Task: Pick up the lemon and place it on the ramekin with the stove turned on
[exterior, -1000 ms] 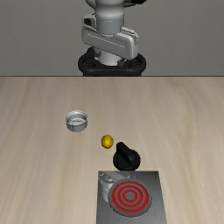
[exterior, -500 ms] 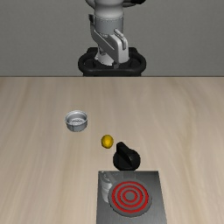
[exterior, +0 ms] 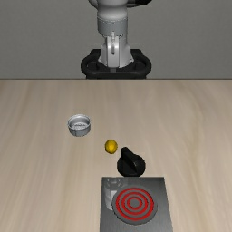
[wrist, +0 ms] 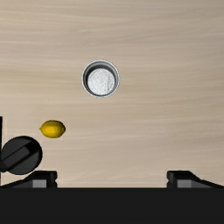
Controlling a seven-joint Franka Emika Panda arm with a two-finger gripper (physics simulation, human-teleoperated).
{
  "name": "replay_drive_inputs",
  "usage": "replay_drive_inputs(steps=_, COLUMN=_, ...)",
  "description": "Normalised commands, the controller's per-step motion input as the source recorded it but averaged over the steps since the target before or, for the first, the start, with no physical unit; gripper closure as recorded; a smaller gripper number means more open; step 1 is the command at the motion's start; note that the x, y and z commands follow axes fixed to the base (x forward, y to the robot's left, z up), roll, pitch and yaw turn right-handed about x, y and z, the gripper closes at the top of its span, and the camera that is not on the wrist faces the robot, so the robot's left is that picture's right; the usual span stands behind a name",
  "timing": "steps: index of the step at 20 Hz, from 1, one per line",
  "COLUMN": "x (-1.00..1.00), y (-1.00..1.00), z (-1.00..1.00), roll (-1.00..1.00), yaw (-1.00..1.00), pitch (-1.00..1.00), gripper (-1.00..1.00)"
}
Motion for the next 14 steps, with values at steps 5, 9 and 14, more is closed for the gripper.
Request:
replay_drive_inputs(steps=5, x=1.00, y=0.00, z=0.00, roll=0.00, yaw=0.00, pitch=0.00, gripper=-1.00)
replay_drive_inputs(steps=9, x=1.00, y=0.00, z=0.00, roll=0.00, yaw=0.00, pitch=0.00, gripper=-1.00)
replay_drive_inputs(steps=14, x=0.60, y=0.00, z=0.00, roll=0.00, yaw=0.00, pitch=0.00, gripper=-1.00)
